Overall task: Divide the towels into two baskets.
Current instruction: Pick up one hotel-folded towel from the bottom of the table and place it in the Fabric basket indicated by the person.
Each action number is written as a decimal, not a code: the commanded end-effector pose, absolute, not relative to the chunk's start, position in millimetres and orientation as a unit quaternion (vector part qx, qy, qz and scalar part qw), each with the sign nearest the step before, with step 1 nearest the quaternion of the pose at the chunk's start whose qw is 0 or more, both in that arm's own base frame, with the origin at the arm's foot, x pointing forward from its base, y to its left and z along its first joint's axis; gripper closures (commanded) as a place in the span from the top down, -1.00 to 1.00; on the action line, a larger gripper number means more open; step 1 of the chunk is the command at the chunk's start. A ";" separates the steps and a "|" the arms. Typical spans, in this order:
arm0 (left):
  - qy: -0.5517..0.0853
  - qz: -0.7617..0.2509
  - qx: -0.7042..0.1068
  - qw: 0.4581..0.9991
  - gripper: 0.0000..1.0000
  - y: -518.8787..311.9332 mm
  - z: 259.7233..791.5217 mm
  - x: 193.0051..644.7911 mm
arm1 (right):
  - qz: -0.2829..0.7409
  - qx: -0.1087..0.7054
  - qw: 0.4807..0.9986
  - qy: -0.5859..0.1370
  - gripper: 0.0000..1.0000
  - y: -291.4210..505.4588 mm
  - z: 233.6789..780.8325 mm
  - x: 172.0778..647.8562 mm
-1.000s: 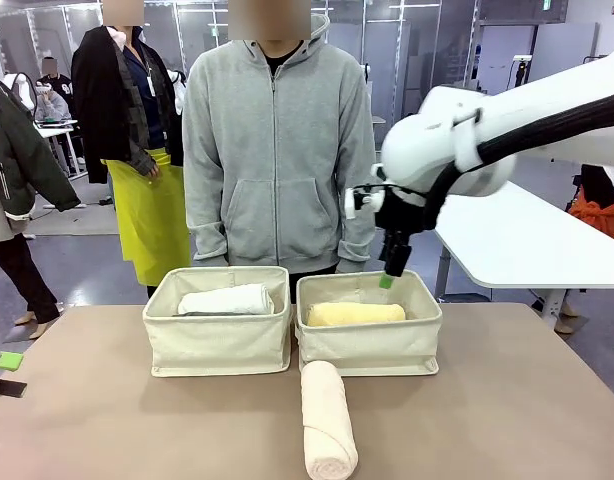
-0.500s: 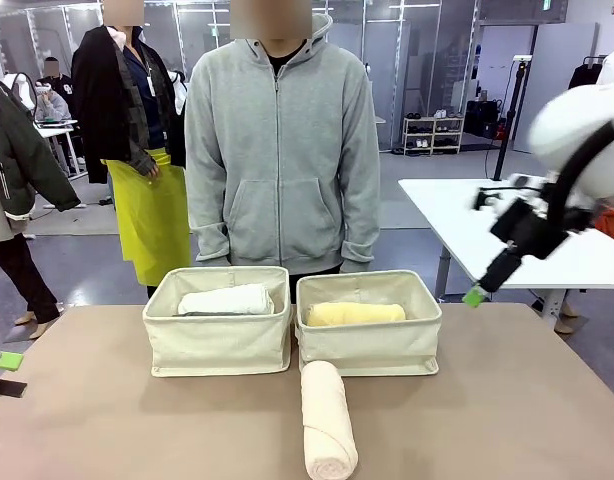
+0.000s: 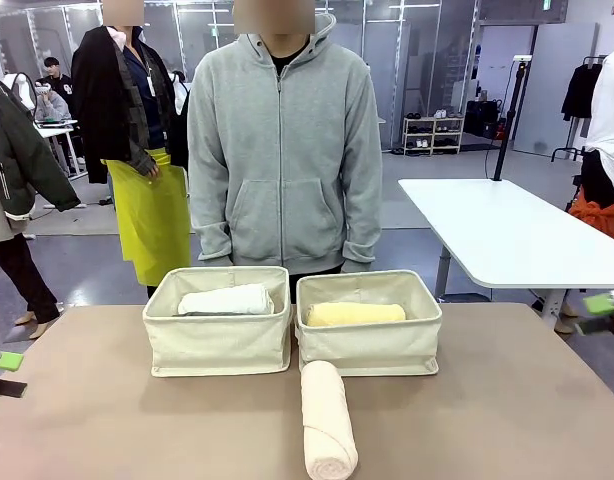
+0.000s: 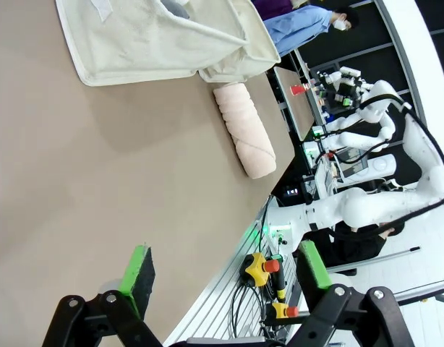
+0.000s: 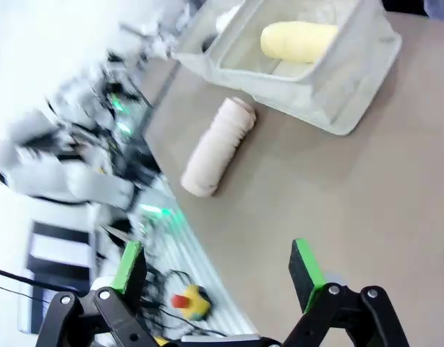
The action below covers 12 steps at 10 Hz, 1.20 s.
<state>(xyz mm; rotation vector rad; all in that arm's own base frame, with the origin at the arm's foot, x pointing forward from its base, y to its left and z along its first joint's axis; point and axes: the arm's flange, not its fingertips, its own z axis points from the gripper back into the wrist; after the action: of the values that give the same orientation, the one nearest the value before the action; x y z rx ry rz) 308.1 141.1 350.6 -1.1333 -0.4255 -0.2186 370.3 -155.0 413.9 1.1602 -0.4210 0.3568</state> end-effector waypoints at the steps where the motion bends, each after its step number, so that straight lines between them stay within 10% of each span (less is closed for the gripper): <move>1: -0.208 -0.102 -0.536 0.812 1.00 142.2 353.3 306.3 | 0.104 0.611 0.755 -0.214 1.00 -175.8 370.9 375.7; 12: -0.208 -0.102 -0.536 0.812 1.00 142.2 353.3 306.3 | 0.067 0.619 0.759 -0.191 1.00 -189.7 345.3 359.3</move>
<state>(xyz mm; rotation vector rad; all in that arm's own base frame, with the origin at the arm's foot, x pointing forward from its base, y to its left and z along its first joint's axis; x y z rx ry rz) 308.0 141.2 350.6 -1.1332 -0.4257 -0.2181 363.9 -192.3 341.9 1.3509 -0.4188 0.1349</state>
